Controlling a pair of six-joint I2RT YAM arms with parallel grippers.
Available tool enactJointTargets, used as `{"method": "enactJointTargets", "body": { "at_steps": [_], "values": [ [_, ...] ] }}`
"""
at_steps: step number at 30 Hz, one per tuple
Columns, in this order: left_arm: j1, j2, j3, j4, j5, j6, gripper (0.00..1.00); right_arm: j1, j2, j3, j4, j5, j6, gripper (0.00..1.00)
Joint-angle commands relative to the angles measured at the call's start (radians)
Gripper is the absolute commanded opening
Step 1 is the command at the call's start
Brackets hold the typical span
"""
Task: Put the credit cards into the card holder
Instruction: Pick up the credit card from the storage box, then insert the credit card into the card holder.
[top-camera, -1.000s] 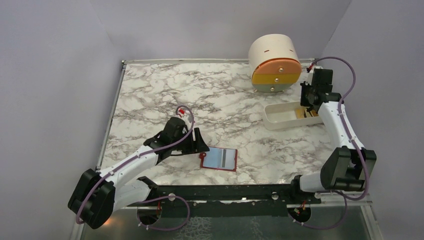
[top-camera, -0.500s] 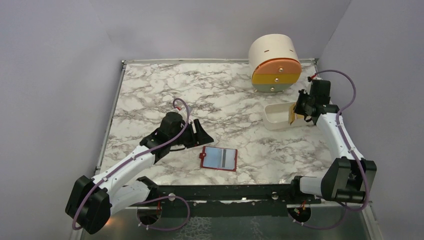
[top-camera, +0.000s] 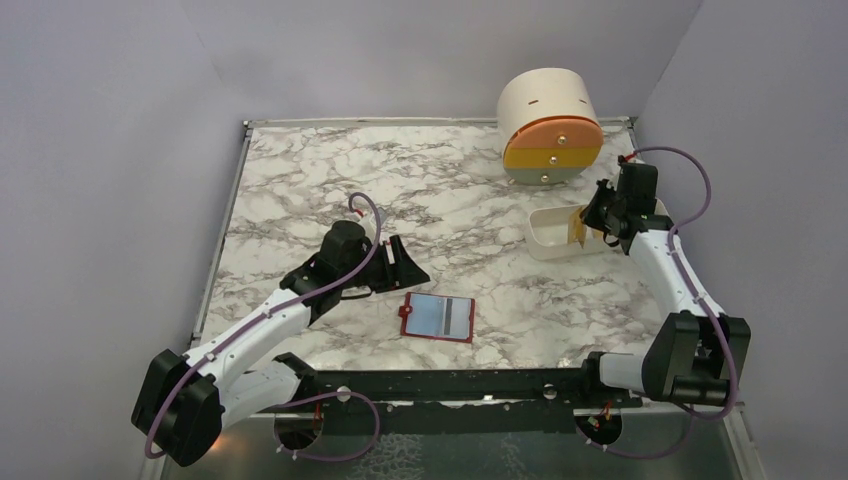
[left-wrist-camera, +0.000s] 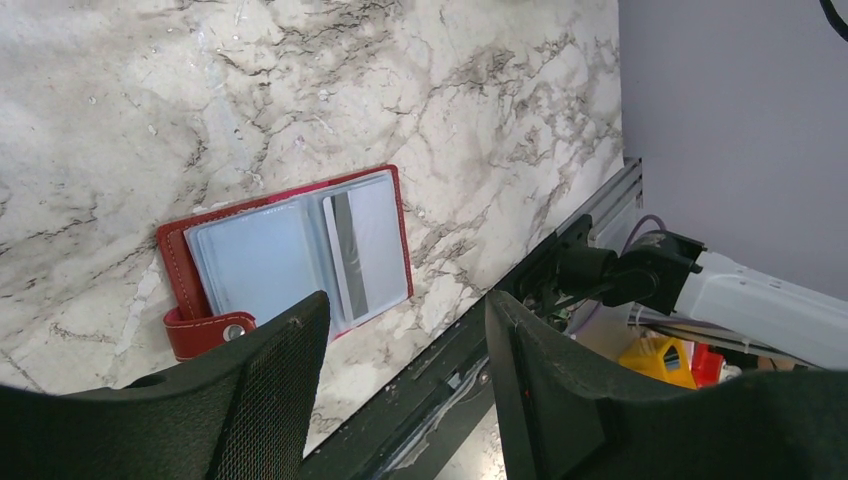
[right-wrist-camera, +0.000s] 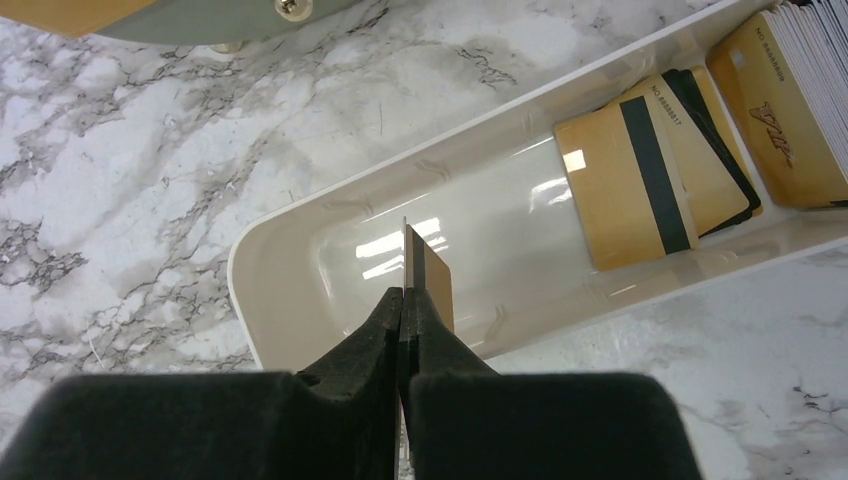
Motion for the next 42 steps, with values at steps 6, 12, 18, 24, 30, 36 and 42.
{"method": "enactJointTargets", "body": {
  "at_steps": [6,12,18,24,30,36,42],
  "values": [
    [-0.003,0.009,0.016,0.03,0.025,0.012,0.6,-0.001,0.043,-0.021,0.085,-0.088,0.069,0.01],
    [-0.003,0.016,0.018,0.03,0.018,0.013,0.6,-0.001,0.044,0.029,0.063,-0.046,0.039,0.01],
    [-0.003,0.042,0.05,0.032,0.016,0.018,0.6,-0.001,0.016,0.082,0.049,-0.043,-0.003,0.01],
    [-0.003,0.05,0.057,0.031,0.019,0.024,0.6,-0.001,0.007,0.098,0.031,-0.086,0.003,0.01],
    [-0.003,0.046,0.04,0.002,-0.027,0.053,0.6,-0.001,-0.04,0.098,-0.034,-0.172,0.014,0.01],
    [-0.003,0.068,0.051,-0.09,-0.105,0.11,0.59,0.005,-0.138,0.057,-0.08,-0.286,0.076,0.01],
    [-0.003,0.085,0.041,-0.164,-0.15,0.119,0.59,0.101,-0.249,-0.002,-0.105,-0.347,0.163,0.01]
  ]
}}
